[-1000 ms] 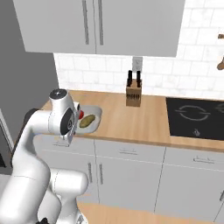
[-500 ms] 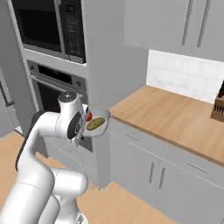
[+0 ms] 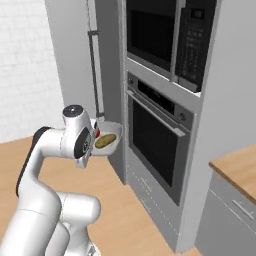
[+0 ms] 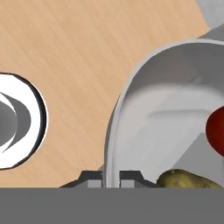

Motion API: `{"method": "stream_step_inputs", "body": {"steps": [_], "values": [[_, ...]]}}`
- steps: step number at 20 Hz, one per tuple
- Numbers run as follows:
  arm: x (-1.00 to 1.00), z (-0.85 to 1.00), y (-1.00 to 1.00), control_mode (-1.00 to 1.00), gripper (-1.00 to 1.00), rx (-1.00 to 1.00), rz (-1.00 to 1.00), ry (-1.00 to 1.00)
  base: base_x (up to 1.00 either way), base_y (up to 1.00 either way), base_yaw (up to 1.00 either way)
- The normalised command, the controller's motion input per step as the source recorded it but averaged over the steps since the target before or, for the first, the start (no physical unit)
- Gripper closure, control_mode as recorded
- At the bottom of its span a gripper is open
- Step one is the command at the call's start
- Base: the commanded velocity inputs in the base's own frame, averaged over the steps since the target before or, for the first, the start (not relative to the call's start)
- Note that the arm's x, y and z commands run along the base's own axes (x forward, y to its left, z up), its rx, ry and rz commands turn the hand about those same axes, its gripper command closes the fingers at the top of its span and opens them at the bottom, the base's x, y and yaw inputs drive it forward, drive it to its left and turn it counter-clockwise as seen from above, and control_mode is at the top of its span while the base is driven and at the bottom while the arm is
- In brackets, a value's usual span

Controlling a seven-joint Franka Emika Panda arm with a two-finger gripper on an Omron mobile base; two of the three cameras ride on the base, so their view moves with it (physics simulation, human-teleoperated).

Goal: Take the meat container that has the shrimp and place it on the second highest rack of the freezer. Then take the vegetable container that has the tomato and potato and place it on the highest rack of the freezer.

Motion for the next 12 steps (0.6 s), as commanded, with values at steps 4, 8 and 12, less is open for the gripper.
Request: {"method": "stream_step_inputs", "body": {"steps": [4, 8, 12], "values": [[0.0, 0.0, 0.0, 1.0, 1.0, 0.0, 0.0, 0.0, 1.0, 0.76, 0.11], [0.0, 0.0, 0.0, 1.0, 1.0, 0.0, 0.0, 0.0, 1.0, 0.96, -0.06], [0.0, 0.0, 0.0, 1.0, 1.0, 0.0, 0.0, 0.0, 0.86, 1.0, -0.32]]}}
